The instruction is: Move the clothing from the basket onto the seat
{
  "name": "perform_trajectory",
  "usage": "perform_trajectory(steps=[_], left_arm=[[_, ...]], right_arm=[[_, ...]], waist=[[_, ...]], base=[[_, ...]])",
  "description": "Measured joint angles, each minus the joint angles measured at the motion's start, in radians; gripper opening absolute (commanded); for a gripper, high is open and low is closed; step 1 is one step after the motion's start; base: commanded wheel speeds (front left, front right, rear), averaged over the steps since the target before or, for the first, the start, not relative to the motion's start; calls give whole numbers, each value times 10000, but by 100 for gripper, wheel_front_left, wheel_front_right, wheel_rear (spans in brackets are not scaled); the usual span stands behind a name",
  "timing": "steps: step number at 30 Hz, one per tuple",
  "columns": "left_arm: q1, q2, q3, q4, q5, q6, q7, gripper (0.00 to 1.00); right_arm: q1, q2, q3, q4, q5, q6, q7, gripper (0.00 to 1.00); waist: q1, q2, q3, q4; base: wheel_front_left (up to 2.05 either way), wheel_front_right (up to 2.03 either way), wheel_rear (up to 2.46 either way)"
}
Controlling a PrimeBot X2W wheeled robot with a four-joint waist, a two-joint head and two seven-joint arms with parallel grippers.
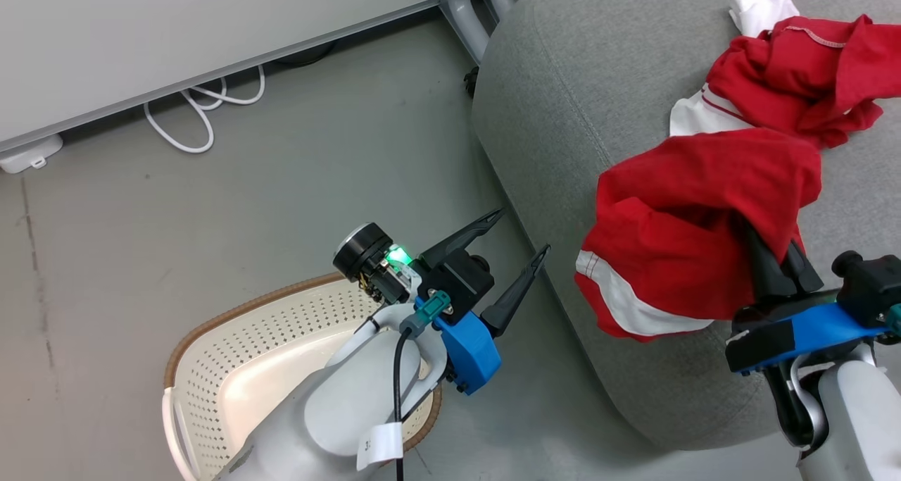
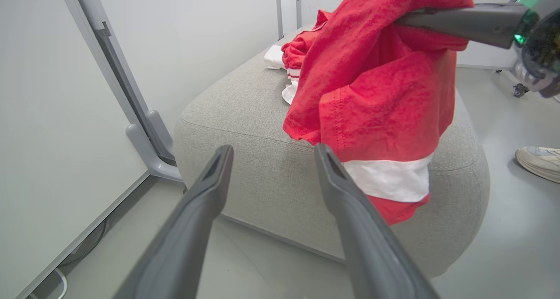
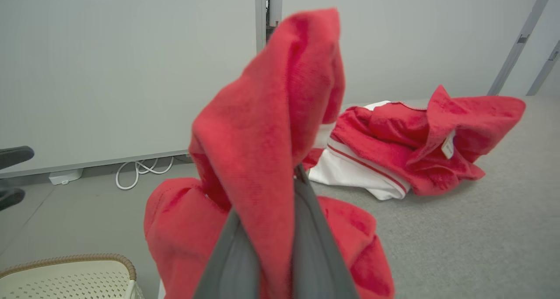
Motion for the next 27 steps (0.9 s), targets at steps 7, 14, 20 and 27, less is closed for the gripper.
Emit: perform_trajectory(steps=[7,14,20,27], left_arm=[[12,-4,-42,23,-63,-4,0,100],[14,-6,-56,8,-77,-6,0,100],[-40,-8,-40,-98,-52,-4,0,100],[-513,-13,-17,-228,207,12,0,100]], right_arm=[[173,111,-48,-6,-25,0,0,0],[226,159,-115,23,-27,0,-2,0],[-166,-29,-125,-115,-105,0,-2,0],[-1632,-489,-700,-629,15,0,0,0]], waist=[[0,0,-69,-192],[-1,0,-103,-207],[0,0,91,-149],[0,0,789,-91]], base=[[0,0,0],[0,0,0],[0,0,0],[0,0,0]])
